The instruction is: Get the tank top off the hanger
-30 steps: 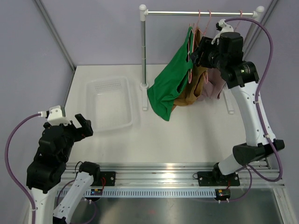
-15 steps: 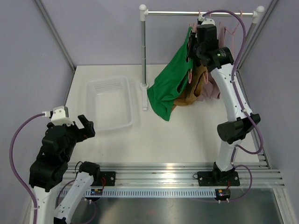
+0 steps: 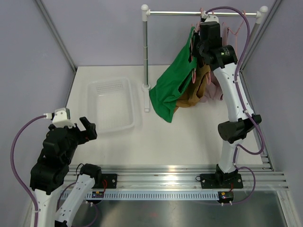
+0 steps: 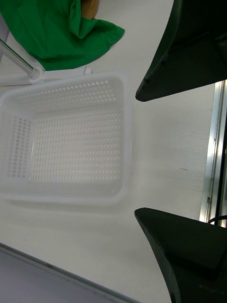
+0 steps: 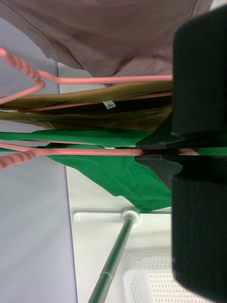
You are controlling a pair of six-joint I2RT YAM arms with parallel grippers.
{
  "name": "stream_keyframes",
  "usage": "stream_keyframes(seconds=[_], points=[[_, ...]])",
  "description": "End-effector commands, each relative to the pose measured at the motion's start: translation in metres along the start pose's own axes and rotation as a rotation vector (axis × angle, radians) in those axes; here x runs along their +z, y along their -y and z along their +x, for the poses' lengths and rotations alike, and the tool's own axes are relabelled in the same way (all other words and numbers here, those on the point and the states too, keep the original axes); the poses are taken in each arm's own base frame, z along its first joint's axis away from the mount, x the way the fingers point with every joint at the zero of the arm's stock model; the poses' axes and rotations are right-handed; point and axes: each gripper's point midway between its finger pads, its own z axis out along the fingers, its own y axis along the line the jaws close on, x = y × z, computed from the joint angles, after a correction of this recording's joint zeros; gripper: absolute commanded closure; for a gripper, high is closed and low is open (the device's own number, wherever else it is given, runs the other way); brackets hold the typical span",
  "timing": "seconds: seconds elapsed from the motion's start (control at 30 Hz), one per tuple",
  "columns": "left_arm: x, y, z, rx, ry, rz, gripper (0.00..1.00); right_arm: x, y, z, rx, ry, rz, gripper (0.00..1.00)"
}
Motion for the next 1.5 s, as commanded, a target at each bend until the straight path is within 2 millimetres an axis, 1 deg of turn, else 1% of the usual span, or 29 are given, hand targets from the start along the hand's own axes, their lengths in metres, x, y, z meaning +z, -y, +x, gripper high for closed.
stream_keyframes(seconds=[0.0,0.17,0.3,0.37,0.4,0.43,0.47,0.5,0.57,0.6,0.67,0.7,0.73,0.77,0.8,0.83,0.87,0.9,0.93,1.03,1.07,1.1,1.13,1.23,1.27,1.33,1.37,1.4,1.47], points=[[0.000,0.011,-0.013,-0.017,0.034,0.045,0.01,-0.052,-0.007,-0.064,0.063,0.190,-0.064,1.00],[0.000,0.010,-0.010,-0.019,0.023,0.044,0.01,-0.074,-0.010,-0.082,0.076,0.249,-0.110,1.00],[0.000,0.015,-0.009,-0.019,0.010,0.066,0.01,-0.093,-0.011,-0.083,0.083,0.245,-0.147,1.00],[-0.001,0.021,-0.012,-0.022,0.006,0.094,0.01,-0.099,-0.013,-0.076,0.081,0.224,-0.171,1.00],[0.000,0.024,-0.013,-0.022,-0.003,0.102,0.01,-0.117,-0.012,-0.080,0.083,0.245,-0.200,1.00],[0.000,0.028,-0.013,-0.023,-0.009,0.125,0.01,-0.113,-0.012,-0.071,0.082,0.222,-0.199,1.00],[0.000,0.032,-0.015,-0.025,-0.010,0.140,0.01,-0.118,-0.012,-0.069,0.083,0.221,-0.209,1.00],[-0.002,0.036,-0.020,-0.036,0.003,0.158,0.01,-0.134,-0.014,-0.071,0.081,0.234,-0.246,1.00],[-0.001,0.045,-0.022,-0.042,-0.010,0.201,0.01,-0.138,-0.014,-0.056,0.069,0.187,-0.270,1.00],[-0.001,0.050,-0.027,-0.052,0.002,0.220,0.01,-0.154,-0.016,-0.055,0.068,0.188,-0.310,1.00],[0.001,0.062,-0.032,-0.064,0.001,0.273,0.01,-0.162,-0.024,-0.035,0.050,0.130,-0.380,1.00],[0.003,0.064,-0.034,-0.071,0.003,0.276,0.01,-0.180,-0.023,-0.035,0.051,0.144,-0.406,1.00],[0.001,0.075,-0.034,-0.073,-0.011,0.335,0.01,-0.179,-0.023,-0.020,0.043,0.103,-0.421,1.00],[0.005,0.082,-0.040,-0.075,-0.008,0.357,0.01,-0.189,-0.028,-0.013,0.036,0.086,-0.468,1.00],[0.006,0.087,-0.042,-0.084,-0.012,0.376,0.01,-0.209,-0.027,-0.013,0.037,0.105,-0.505,1.00],[0.004,0.097,-0.045,-0.085,-0.018,0.426,0.01,-0.209,-0.028,0.004,0.031,0.062,-0.527,1.00],[0.010,0.107,-0.053,-0.093,-0.009,0.458,0.01,-0.233,-0.031,0.007,0.028,0.072,-0.589,1.00],[0.010,0.113,-0.059,-0.101,0.000,0.485,0.01,-0.242,-0.031,0.013,0.028,0.066,-0.617,1.00],[0.007,0.126,-0.062,-0.100,-0.009,0.554,0.01,-0.241,-0.032,0.030,0.029,0.022,-0.633,1.00],[0.006,0.156,-0.086,-0.120,0.023,0.682,0.01,-0.271,-0.033,0.054,0.036,0.002,-0.729,1.00],[0.005,0.164,-0.097,-0.123,0.053,0.706,0.01,-0.289,-0.032,0.058,0.037,0.015,-0.768,1.00],[0.012,0.176,-0.095,-0.112,0.028,0.704,0.01,-0.290,-0.033,0.071,0.030,-0.017,-0.786,1.00],[0.004,0.185,-0.109,-0.096,0.060,0.722,0.01,-0.298,-0.034,0.078,0.024,-0.030,-0.820,1.00],[0.005,0.222,-0.106,-0.053,0.053,0.724,0.01,-0.312,-0.026,0.098,0.031,-0.062,-0.825,1.00],[-0.010,0.240,-0.107,-0.040,0.055,0.779,0.01,-0.323,-0.023,0.102,0.026,-0.045,-0.837,1.00],[0.000,0.254,-0.106,-0.003,0.077,0.727,0.01,-0.327,-0.021,0.114,0.031,-0.069,-0.850,1.00],[-0.011,0.268,-0.105,0.015,0.083,0.764,0.01,-0.334,-0.019,0.120,0.031,-0.077,-0.858,1.00],[-0.002,0.276,-0.097,0.047,0.082,0.728,0.01,-0.337,-0.018,0.124,0.035,-0.087,-0.863,1.00],[-0.014,0.300,-0.090,0.117,0.112,0.794,0.01,-0.348,-0.016,0.129,0.041,-0.085,-0.880,1.00]])
